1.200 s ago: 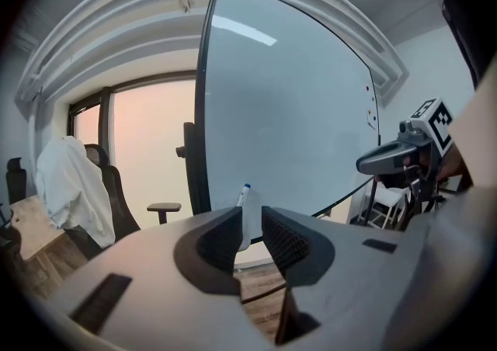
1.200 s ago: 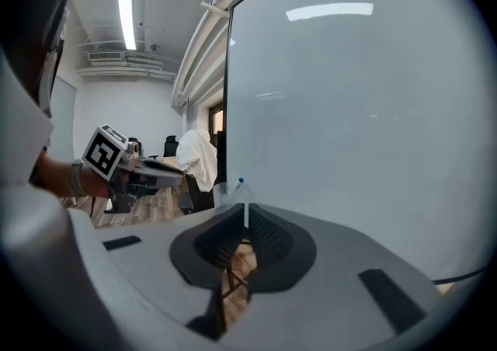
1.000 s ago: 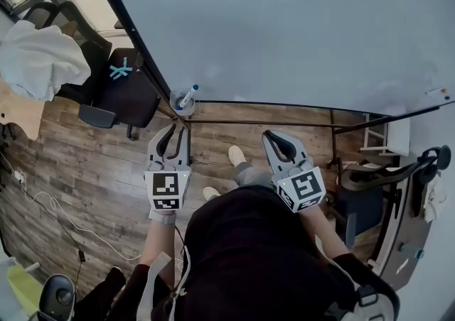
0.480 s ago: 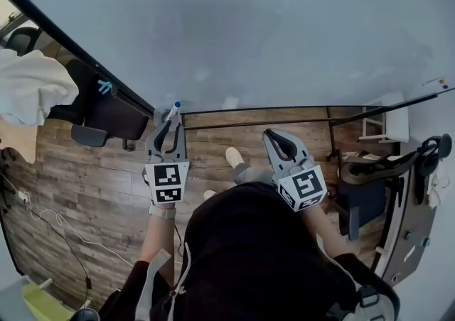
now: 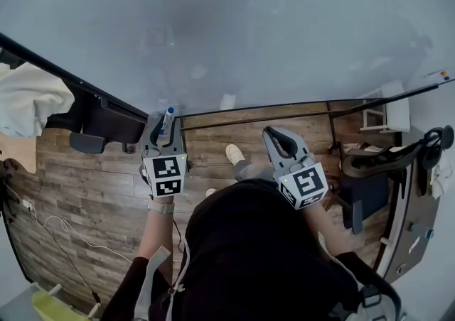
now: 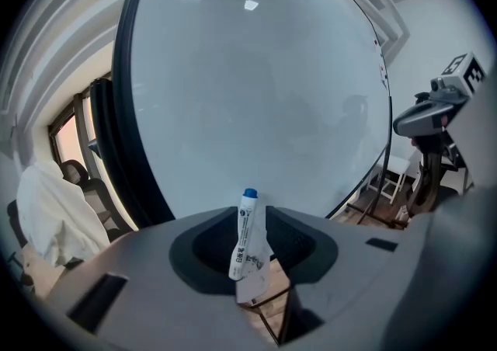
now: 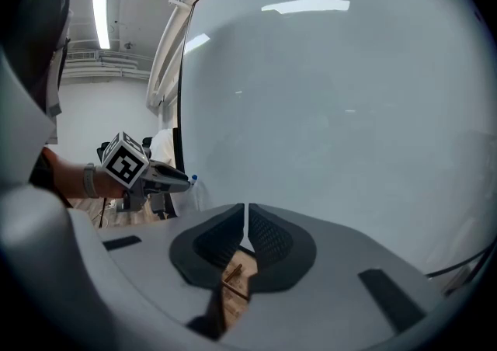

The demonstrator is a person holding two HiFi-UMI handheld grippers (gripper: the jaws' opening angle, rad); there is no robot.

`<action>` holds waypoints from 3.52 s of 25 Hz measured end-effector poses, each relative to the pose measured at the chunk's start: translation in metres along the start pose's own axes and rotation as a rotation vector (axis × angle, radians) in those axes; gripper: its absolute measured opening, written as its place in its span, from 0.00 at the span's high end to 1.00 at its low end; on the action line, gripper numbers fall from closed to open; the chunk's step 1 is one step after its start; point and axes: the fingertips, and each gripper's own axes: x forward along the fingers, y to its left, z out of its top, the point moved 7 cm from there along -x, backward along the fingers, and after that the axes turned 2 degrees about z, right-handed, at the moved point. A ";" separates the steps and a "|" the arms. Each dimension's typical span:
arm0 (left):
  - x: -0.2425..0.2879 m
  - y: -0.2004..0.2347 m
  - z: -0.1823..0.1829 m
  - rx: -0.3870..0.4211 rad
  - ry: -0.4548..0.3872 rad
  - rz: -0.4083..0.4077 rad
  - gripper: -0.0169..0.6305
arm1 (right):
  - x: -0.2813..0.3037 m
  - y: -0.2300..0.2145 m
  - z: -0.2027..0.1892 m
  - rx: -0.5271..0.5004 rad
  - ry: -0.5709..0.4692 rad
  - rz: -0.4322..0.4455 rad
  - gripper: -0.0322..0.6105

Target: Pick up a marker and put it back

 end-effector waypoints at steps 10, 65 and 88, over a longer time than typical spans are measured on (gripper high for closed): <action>0.015 0.001 -0.002 0.046 0.081 0.046 0.81 | 0.001 -0.009 -0.003 0.017 0.005 -0.015 0.91; -0.091 0.067 0.048 -0.176 -0.213 0.203 0.87 | 0.087 0.065 0.049 -0.075 -0.038 0.343 0.91; -0.215 0.087 -0.033 -0.303 -0.115 0.562 0.87 | 0.129 0.175 0.075 -0.222 -0.027 0.774 0.91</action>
